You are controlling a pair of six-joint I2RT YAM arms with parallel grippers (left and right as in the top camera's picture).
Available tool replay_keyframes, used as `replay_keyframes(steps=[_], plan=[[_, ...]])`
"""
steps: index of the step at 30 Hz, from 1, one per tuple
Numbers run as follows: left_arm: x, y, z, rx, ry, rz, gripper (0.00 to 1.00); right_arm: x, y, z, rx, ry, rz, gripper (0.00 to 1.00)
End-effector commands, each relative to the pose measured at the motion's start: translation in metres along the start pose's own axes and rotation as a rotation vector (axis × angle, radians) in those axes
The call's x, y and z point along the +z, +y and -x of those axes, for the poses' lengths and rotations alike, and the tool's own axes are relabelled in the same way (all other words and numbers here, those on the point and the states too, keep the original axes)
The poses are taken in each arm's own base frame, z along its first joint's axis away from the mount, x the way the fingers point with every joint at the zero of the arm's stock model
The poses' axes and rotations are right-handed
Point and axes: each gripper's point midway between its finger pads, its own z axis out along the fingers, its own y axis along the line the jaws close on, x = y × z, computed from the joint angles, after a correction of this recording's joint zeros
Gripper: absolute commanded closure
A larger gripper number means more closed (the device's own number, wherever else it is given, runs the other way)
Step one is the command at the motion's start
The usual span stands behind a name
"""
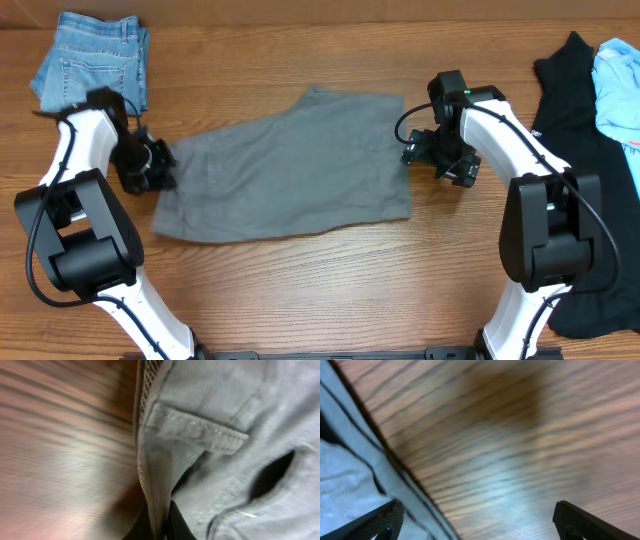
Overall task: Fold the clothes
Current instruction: 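Grasp the left end of the shorts with the left gripper, then lift and fold the left end over toward the right gripper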
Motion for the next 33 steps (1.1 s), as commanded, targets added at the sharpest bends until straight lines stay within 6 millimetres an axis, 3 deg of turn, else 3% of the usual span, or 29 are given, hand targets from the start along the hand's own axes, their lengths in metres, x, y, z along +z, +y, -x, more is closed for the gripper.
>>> replay_keyframes(steps=[1,7,14,17,23,33], plan=[[-0.047,0.003,0.028,-0.017,-0.112,0.093,0.96,0.007,0.017,-0.013,-0.036,0.055,0.117,0.0],[-0.094,-0.036,0.029,0.062,-0.168,0.089,0.96,0.02,0.033,-0.024,-0.065,0.068,0.181,0.0],[-0.116,-0.107,0.004,0.188,-0.193,0.079,0.96,0.028,0.059,-0.041,-0.148,0.061,0.189,0.0],[-0.119,-0.142,-0.013,0.252,-0.201,0.068,0.96,0.03,0.072,-0.047,-0.19,0.046,0.193,0.0],[-0.107,-0.208,-0.06,0.4,-0.185,0.061,0.96,0.034,0.073,-0.049,-0.204,0.045,0.176,0.0],[-0.092,-0.27,-0.112,0.535,-0.186,0.019,0.96,0.05,0.069,-0.054,-0.245,0.084,0.161,0.0]])
